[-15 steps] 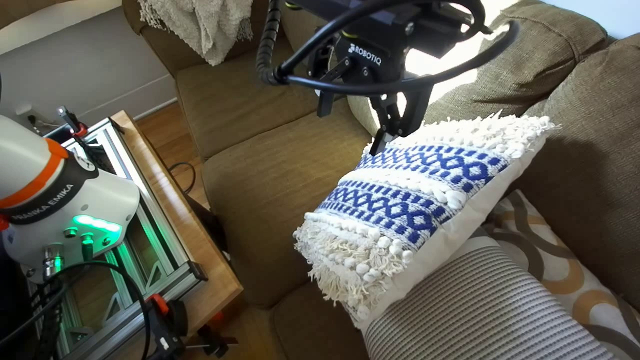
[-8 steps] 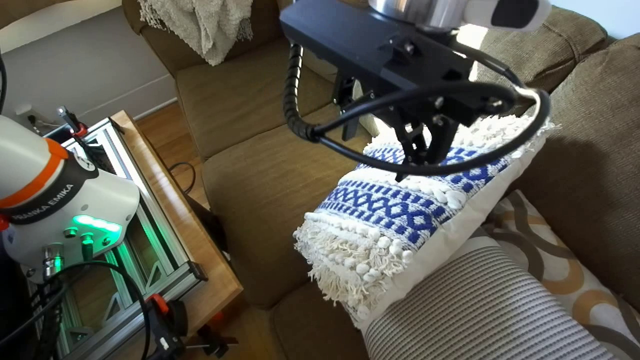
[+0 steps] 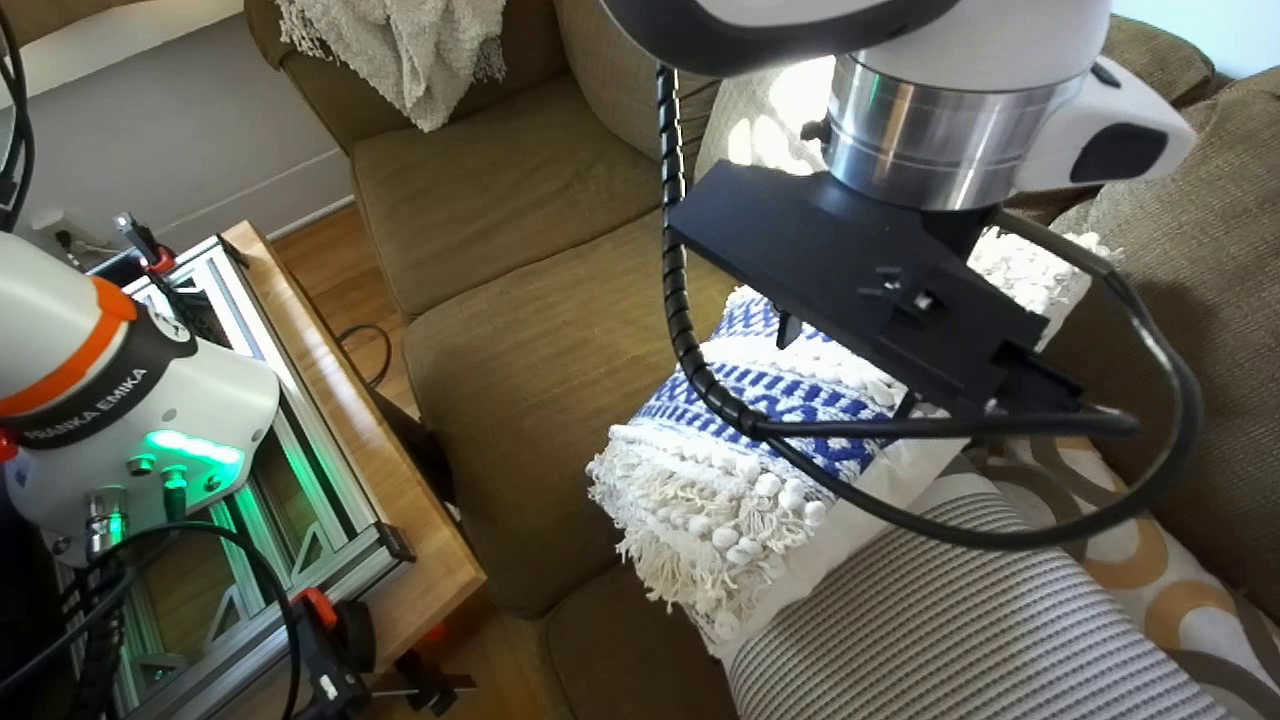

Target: Move the blue and white pillow to the middle of the sofa back and move gray pillow in front of the blue and white pillow

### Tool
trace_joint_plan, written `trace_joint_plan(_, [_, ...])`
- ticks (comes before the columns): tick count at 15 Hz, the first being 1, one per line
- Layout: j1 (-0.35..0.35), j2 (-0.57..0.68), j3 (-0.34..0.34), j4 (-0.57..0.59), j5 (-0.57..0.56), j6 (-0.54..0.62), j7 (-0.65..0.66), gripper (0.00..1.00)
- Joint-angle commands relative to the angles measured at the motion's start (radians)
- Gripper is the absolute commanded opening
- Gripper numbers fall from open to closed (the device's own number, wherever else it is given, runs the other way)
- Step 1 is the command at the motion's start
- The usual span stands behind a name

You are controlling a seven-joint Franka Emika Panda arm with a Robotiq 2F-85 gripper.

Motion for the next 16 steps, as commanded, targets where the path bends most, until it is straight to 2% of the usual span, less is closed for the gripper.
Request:
trace_joint_plan(1, [-0.07, 0.09, 0.042, 0.077, 0.063, 0.01, -0.086, 1.0])
trace_joint_plan(9, [-0.169, 0.213, 0.116, 0.2, 0.17, 0.031, -0.237, 1.0])
trace_joint_plan(16, [-0.26, 0.312, 0.223, 0.301, 0.348, 0.005, -0.32, 1.0])
